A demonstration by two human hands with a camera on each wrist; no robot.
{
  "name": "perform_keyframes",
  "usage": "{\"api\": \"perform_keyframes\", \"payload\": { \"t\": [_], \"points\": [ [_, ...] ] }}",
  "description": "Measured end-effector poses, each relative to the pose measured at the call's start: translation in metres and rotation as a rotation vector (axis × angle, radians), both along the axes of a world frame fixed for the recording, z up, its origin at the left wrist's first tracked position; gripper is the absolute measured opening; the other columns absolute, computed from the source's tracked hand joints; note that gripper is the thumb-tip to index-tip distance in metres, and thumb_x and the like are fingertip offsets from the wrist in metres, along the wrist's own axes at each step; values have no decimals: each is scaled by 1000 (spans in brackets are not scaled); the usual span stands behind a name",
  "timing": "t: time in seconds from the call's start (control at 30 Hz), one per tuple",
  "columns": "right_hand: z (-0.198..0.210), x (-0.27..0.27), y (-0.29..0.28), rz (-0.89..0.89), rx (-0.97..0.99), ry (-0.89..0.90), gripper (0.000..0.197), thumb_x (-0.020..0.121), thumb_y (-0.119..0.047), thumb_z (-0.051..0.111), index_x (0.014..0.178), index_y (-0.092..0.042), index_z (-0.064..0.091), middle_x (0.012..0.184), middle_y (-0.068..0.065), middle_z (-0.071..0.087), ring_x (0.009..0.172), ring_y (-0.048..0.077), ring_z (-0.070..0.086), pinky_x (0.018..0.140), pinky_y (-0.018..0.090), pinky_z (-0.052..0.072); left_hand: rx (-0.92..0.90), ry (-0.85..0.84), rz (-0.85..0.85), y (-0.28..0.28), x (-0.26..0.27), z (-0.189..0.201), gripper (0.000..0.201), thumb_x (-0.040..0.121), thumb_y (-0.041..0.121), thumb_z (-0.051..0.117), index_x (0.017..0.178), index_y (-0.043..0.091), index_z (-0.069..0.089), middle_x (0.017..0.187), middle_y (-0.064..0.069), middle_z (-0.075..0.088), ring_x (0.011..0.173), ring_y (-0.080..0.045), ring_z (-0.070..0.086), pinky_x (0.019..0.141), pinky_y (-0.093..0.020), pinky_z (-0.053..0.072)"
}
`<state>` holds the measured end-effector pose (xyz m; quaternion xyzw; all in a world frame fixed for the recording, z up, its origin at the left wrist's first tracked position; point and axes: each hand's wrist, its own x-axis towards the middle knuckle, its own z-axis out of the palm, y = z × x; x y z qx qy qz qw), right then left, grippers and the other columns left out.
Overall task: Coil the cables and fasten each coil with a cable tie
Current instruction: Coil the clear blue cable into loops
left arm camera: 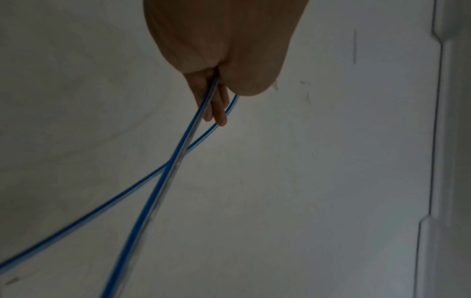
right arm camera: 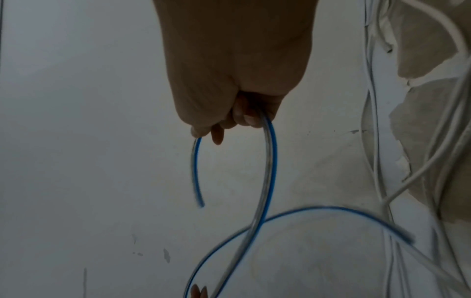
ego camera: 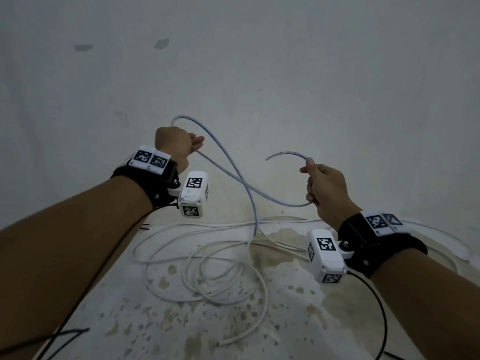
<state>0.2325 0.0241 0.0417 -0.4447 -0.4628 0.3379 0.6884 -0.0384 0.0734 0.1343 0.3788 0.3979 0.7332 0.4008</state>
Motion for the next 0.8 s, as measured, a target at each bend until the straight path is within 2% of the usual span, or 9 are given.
{"api": "perform_keyframes", "payload": {
  "t": [0.07,0.23,0.37,0.47,0.57,0.63,0.7,0.8],
  "points": [
    [-2,3,0,-14,-20,34,33,101,-35,52,81,-11,63,53,0,35,45,15,32,42,25,34,6,-27,28,6,-6,-6,39,104,1,26,143,-3,29,80,-12,52,65,-23,62,63,-35,58],
    [-7,0,8,-7,-58,67,35,102,-34,49,78,-10,57,46,-2,34,42,14,30,44,26,34,17,-4,55,20,-17,-22,30,105,6,30,133,-1,37,79,-13,55,62,-23,66,57,-35,60],
    [-19,-13,16,-10,-111,35,37,103,-34,48,76,-10,58,55,2,36,44,17,32,44,27,34,-205,274,-128,18,-20,-46,31,103,0,33,130,-14,37,79,-17,57,68,-29,65,59,-39,61],
    [-33,-23,17,30,-149,59,37,104,-30,46,77,-9,60,54,0,35,44,14,29,42,25,29,-284,453,-219,15,-16,-72,27,104,6,37,123,-12,43,83,-18,59,70,-28,66,58,-36,61],
    [-39,-32,14,105,-150,138,34,106,-27,40,87,-7,61,48,-4,30,40,11,22,43,24,17,-263,571,-241,16,-12,-90,26,105,12,39,122,-6,46,85,-19,61,68,-29,69,59,-35,61],
    [-37,-41,11,181,-131,235,33,108,-25,34,96,-8,61,48,-5,29,38,9,20,41,23,15,-237,642,-275,12,-6,-97,23,105,15,41,115,-3,52,83,-18,62,64,-27,69,62,-35,61],
    [-31,-56,8,258,-111,295,32,108,-23,31,97,-9,58,50,-4,28,40,10,19,39,21,16,-194,727,-337,0,3,-103,22,104,15,43,108,0,58,81,-18,64,60,-24,69,60,-33,60],
    [-30,-87,8,283,-110,170,27,107,-20,32,103,-9,57,48,-4,31,38,11,23,40,22,22,-75,916,-356,-20,16,-115,23,102,15,46,104,4,67,82,-14,69,65,-24,71,54,-26,53]
  ]
}}
